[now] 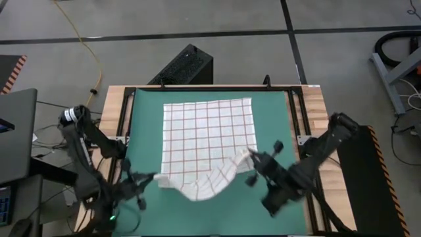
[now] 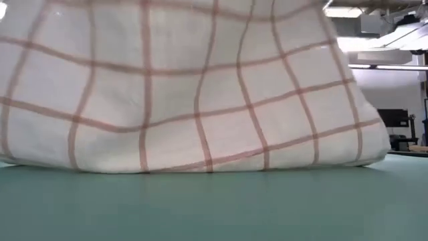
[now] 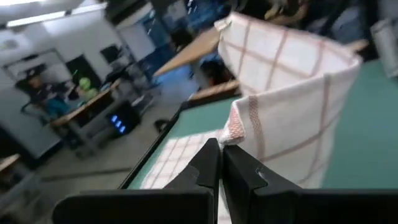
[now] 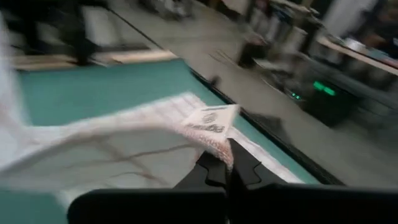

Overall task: Roll towel into tight, uniform cylinder
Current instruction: Fold the white towel

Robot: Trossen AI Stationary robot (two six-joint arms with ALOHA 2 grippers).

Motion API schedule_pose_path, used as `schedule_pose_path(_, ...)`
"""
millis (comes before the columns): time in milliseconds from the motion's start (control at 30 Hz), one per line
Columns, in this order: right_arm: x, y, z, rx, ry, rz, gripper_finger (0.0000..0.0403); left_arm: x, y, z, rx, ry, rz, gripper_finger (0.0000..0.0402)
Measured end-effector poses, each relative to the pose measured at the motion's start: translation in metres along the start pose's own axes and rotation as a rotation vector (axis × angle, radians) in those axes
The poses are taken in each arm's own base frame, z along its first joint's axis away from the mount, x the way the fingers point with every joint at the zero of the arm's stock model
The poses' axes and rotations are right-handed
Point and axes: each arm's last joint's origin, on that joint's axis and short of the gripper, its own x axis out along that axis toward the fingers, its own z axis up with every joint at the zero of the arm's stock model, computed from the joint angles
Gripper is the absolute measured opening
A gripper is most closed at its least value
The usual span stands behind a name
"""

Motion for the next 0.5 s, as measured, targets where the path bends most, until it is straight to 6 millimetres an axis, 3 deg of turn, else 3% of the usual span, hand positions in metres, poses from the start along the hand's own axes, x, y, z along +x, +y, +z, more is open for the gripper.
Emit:
schedule_pose_path(233,0.058,-0.031,0.003,-0.114,0.202,-0.205,0.0008,0.039,0.059,-0.006,0.062,0.156,0.169,0.0000)
schedule_pose_path(367,0.081,-0.046,0.006,-0.182,0.267,-0.295,0.0009,0.050,0.088,-0.006,0.047,0.227,0.233,0.0000)
schedule_pose_path(500,0.101,-0.059,0.006,-0.205,0.356,-0.342,0.0009,0.056,0.104,-0.012,0.027,0.313,0.248,0.0000)
